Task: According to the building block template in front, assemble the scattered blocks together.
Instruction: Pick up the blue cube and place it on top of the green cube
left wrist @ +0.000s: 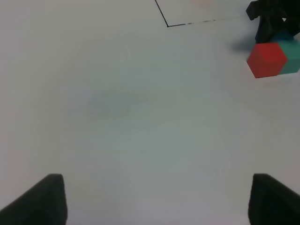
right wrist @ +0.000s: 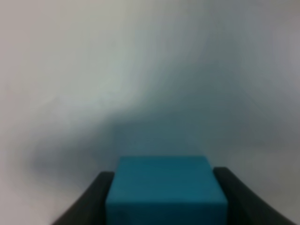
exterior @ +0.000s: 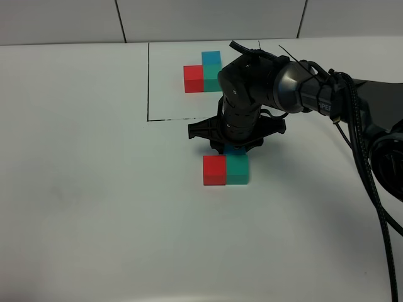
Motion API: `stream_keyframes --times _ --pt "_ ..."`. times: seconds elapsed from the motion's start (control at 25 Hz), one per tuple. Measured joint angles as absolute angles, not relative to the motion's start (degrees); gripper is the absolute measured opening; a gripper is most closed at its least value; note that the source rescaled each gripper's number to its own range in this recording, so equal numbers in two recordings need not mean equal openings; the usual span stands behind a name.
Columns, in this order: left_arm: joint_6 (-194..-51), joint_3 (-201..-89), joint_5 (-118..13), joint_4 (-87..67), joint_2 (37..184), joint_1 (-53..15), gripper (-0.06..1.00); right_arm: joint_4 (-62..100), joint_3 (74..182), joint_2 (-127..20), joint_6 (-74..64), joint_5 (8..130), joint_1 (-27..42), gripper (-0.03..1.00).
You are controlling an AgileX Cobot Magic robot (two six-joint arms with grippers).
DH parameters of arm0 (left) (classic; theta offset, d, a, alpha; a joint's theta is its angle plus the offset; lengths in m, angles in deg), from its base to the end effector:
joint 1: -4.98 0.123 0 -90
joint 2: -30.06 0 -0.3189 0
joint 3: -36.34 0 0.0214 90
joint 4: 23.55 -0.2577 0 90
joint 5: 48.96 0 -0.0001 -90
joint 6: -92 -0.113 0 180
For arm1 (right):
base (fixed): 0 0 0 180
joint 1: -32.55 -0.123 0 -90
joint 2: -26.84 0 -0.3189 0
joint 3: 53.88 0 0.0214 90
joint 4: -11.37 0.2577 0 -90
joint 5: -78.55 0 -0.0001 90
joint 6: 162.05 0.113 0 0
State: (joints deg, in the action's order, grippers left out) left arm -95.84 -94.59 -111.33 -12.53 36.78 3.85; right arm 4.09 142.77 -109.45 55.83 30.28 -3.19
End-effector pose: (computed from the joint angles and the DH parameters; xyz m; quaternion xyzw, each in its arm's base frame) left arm -0.0175 -0.0188 0.2710 0.0723 0.8509 -0.0658 0.5162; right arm 0.4031 0.2769 0.1246 -0.0185 0.9930 0.0217 0.1150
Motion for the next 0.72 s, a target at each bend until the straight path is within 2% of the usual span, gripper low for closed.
stream_keyframes --times 0.72 --pt "-95.84 -94.59 -111.33 -12.53 36.78 3.85 0.90 4.33 143.24 -109.86 55.73 29.36 -3.19 0.02"
